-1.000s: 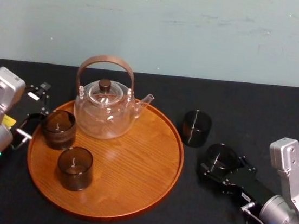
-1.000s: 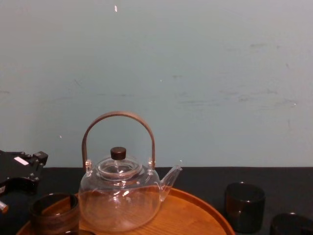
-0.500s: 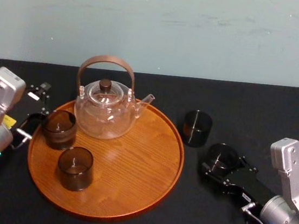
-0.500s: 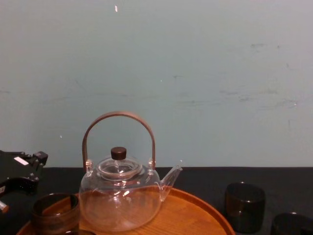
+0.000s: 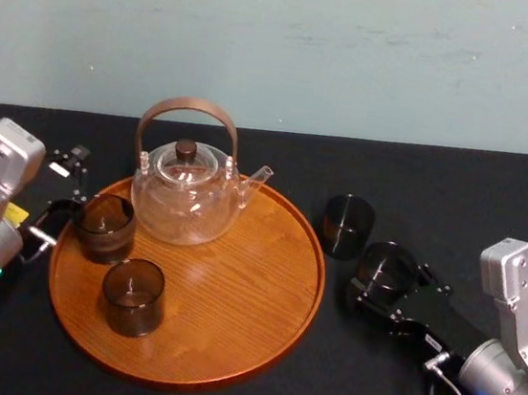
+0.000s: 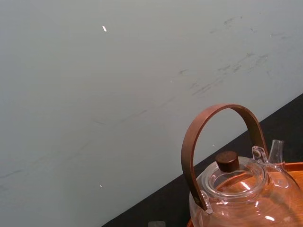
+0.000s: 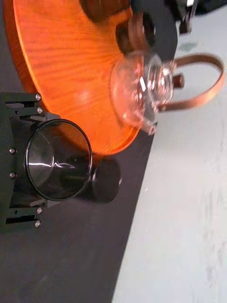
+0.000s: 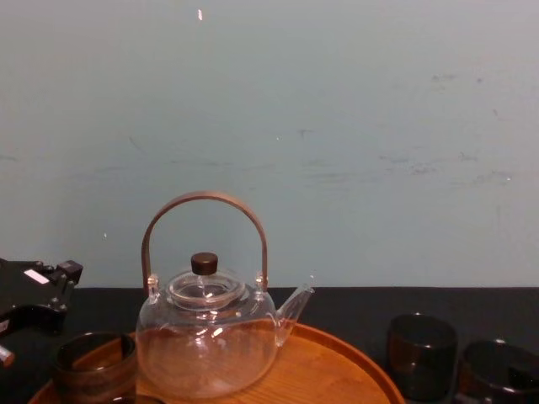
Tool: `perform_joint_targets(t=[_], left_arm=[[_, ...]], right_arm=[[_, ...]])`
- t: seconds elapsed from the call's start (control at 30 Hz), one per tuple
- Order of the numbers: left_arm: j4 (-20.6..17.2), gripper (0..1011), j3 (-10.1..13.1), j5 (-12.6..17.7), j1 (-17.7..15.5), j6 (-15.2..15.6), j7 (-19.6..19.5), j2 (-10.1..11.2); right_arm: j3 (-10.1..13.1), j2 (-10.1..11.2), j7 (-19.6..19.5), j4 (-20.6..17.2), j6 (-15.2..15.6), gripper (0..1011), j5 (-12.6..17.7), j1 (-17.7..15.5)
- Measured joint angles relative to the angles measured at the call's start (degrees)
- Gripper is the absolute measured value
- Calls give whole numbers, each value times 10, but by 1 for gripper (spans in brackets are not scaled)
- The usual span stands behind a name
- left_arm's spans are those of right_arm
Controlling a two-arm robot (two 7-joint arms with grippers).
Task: Pick up the glass from the table and place it on the tray.
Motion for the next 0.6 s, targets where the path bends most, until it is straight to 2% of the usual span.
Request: perform_joint_targets(t=[0.17, 0.27, 0.6], left_arm=[[0, 0, 0, 0, 0, 0, 0, 0], [0, 0, 0, 0, 0, 0, 0, 0], [0, 0, 0, 0, 0, 0, 0, 0]], right_arm=[[-10, 4, 14, -25, 1, 906, -6, -4], [-24, 4, 27, -37, 2, 906, -10, -3], [-58, -11, 49, -28, 1, 906, -13, 18]])
